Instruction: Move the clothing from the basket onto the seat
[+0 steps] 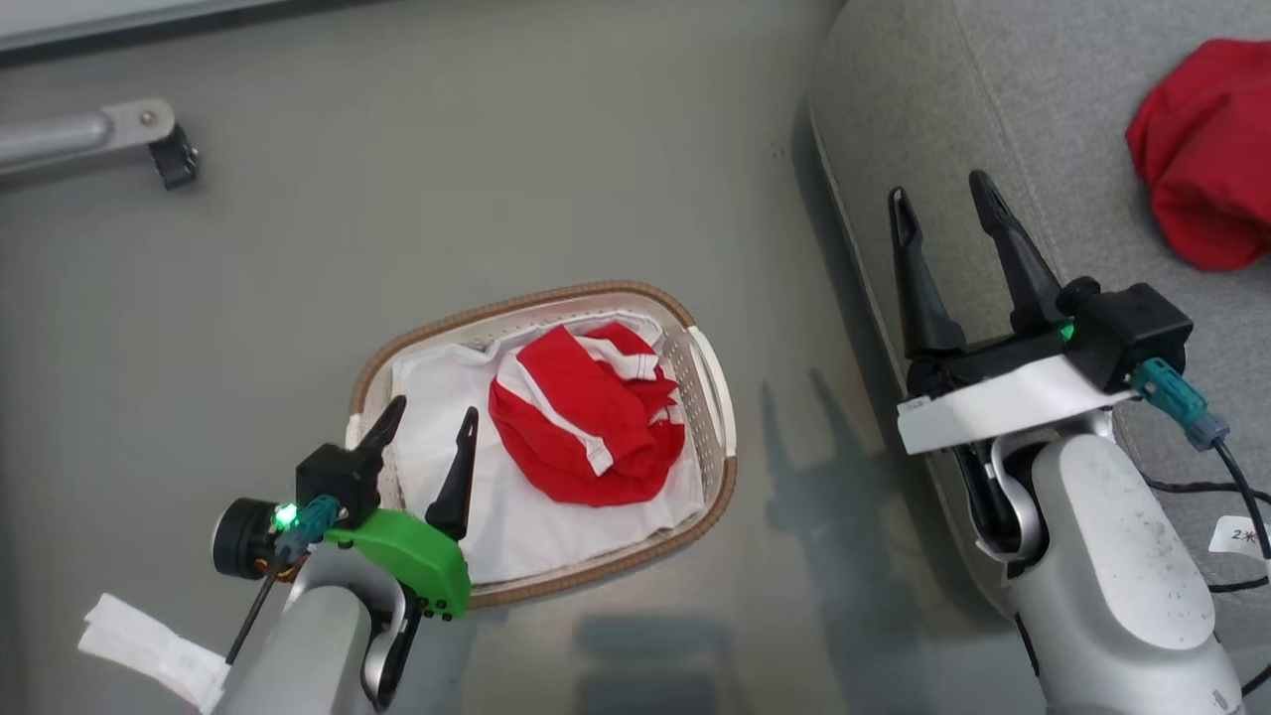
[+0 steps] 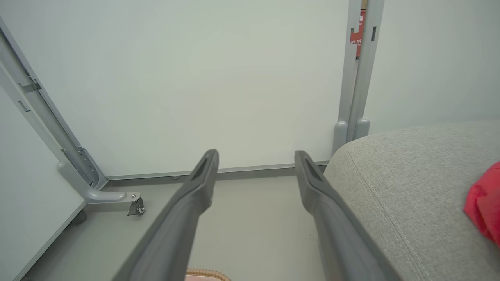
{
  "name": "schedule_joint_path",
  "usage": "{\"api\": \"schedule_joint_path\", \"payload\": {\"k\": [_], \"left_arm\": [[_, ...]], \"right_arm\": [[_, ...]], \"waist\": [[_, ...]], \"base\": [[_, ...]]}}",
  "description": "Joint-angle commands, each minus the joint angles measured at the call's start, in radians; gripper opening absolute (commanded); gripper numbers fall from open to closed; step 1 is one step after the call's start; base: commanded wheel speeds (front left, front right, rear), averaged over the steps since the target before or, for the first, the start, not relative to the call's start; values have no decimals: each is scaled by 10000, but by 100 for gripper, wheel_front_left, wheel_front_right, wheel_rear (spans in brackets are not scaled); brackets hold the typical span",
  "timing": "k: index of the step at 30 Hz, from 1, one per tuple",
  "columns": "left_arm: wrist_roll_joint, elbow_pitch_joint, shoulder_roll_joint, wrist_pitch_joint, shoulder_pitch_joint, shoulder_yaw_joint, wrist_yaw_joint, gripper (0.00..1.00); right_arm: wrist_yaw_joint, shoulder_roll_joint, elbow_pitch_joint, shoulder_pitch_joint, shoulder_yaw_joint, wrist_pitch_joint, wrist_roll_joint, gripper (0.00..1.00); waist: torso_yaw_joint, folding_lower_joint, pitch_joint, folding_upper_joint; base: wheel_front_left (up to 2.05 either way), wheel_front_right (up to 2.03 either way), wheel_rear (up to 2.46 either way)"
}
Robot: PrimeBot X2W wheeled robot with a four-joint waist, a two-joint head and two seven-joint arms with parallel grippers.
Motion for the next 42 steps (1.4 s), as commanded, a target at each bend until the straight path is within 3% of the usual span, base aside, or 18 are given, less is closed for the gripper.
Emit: {"api": "schedule_joint_path", "payload": {"k": [1,14,26,32,34,38,42], "left_arm": [[-98,187,151,1,-503,-226,-30,100],[-1416,2469,453,-1,-3157,-2669,-31,100],[-2539,4362,2,9,-5077,-3392,-29,100],[-2407,5542,-21,511,-5999,-3861,-26,100],[-2209,5999,-2,777,-6303,-4030,174,100],[-2294,6483,-66,1147,-6541,-4027,383,100],[-2584,6626,-160,1215,-6631,-3840,292,100]], "right_arm": [[-14,-23,-134,-224,46,-19,52,100],[-14,-24,-1102,-1092,441,-19,75,100],[-14,-24,-1593,-1236,564,-19,8,100],[-14,-24,-1810,-1259,658,-19,50,100],[-14,-24,-1873,-1293,685,-19,73,100],[-14,-24,-1944,-1338,718,-19,140,100],[-14,-24,-2017,-1276,688,-19,161,100]], "waist": [[-742,0,1439,0],[-1143,0,3184,0],[-1423,0,4116,0],[-1544,0,4524,0],[-1571,0,4663,0],[-1608,0,4869,0],[-1586,0,4998,0]], "base": [[0,0,0],[0,0,0],[0,0,0],[0,0,0],[0,0,0],[0,0,0],[0,0,0]]}}
